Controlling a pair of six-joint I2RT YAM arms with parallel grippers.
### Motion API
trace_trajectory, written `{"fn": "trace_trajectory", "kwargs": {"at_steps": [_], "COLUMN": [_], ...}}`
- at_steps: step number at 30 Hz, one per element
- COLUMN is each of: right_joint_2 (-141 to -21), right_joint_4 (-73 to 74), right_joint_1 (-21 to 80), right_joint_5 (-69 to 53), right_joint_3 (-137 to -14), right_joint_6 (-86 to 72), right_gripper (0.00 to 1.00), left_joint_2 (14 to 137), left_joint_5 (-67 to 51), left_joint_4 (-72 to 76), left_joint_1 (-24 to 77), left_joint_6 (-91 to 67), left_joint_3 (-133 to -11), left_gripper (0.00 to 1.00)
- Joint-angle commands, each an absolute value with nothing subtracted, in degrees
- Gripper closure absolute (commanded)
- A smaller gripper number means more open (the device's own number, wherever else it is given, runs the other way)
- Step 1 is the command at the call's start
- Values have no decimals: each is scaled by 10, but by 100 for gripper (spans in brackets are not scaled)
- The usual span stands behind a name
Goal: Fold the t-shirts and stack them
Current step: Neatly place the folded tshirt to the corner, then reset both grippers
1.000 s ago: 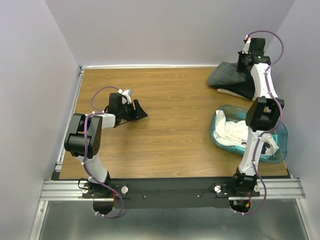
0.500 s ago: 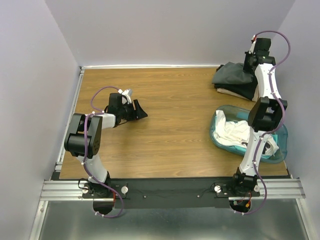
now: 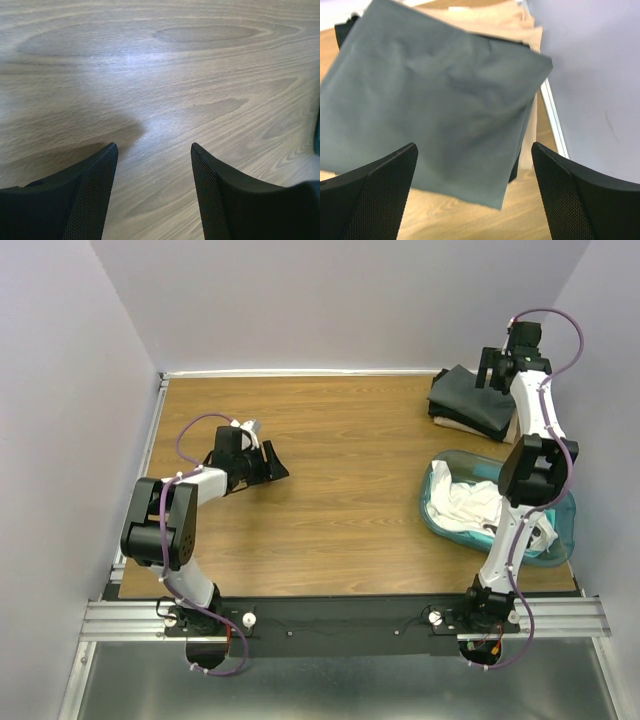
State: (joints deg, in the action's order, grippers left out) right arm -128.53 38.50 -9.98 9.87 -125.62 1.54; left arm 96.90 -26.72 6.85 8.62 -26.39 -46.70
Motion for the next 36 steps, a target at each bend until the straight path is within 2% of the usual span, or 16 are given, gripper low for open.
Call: {"fn": "trace_trajectory", "kwargs": {"at_steps": [1,12,17,23,28,36], "right_joint_2": [-1224,-1035,-956,-882,-860,-797], "right_joint_4": [365,264,227,158,142,143], "right_joint_1": [-103,-50,-2,101,162,178], "right_joint_5": [91,-38,-90,-136,-139,-111], "right_joint_3": [-1217,-969,-841,-702,-643,-586], "right_joint_6": [12,-24,-60,-109,-131,-148], "right_gripper": [0,0,0,0,0,0], "left_joint_2": [919,803,739,687,646,582], "left_joint_5": [-223,-149,-106,-74,-53,-33], "left_joint_4": [40,31,32,36,45,65], "left_joint_1": [87,90,91,91,91,91], "left_joint_6": [-254,-260,-259,-252,-250,-250], "left_joint_3": [-473,-502,-504,-490,-467,-434], "left_gripper": [32,31,31,29,28,26]}}
